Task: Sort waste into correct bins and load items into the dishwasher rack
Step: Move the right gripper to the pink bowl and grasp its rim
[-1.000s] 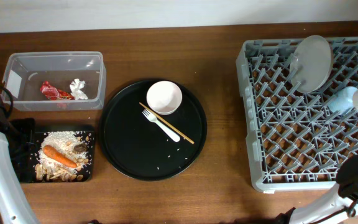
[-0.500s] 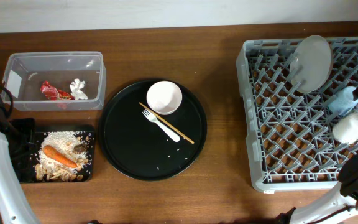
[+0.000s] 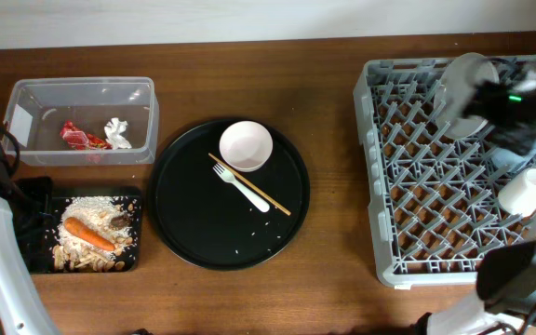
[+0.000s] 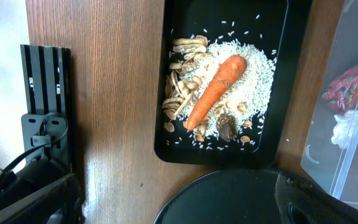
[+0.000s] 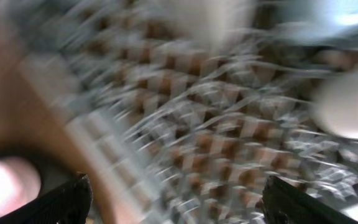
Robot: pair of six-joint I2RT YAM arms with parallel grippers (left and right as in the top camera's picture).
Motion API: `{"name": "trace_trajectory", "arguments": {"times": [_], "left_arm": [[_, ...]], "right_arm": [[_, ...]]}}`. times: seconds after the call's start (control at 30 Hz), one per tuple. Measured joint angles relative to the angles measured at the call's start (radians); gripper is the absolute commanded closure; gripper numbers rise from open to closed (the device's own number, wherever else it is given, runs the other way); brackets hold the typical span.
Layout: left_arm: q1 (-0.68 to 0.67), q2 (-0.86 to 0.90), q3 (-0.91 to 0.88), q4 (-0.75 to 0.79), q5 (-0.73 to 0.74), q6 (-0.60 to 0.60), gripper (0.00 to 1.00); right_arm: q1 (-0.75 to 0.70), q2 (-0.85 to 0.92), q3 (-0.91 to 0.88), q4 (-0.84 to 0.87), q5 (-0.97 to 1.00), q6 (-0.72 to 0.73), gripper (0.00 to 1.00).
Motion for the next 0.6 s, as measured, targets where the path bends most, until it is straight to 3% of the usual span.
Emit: {"name": "trace_trajectory", "arguments": {"times": [0.1, 0.2, 0.3, 0.6], "left_arm": [[0.0, 0.0, 0.0, 0.0, -0.001, 0.0, 0.01], [0.0, 0.0, 0.0, 0.0, -0.001, 0.0, 0.01], [0.0, 0.0, 0.0, 0.0, 0.0, 0.0, 0.01], [0.0, 0.0, 0.0, 0.0, 0.0, 0.0, 0.01]], "right_arm": [[0.209, -0.001, -0.002, 0.038, -0.015, -0.003, 0.1], [0.413, 0.008, -0.003, 0.121, 0.0, -0.011, 0.01], [0.593, 0.04, -0.003, 0.2, 0.052, -0.016, 0.01], [0.914, 0.322, -0.005, 0.39, 0.112, -0.046, 0.01]]}}
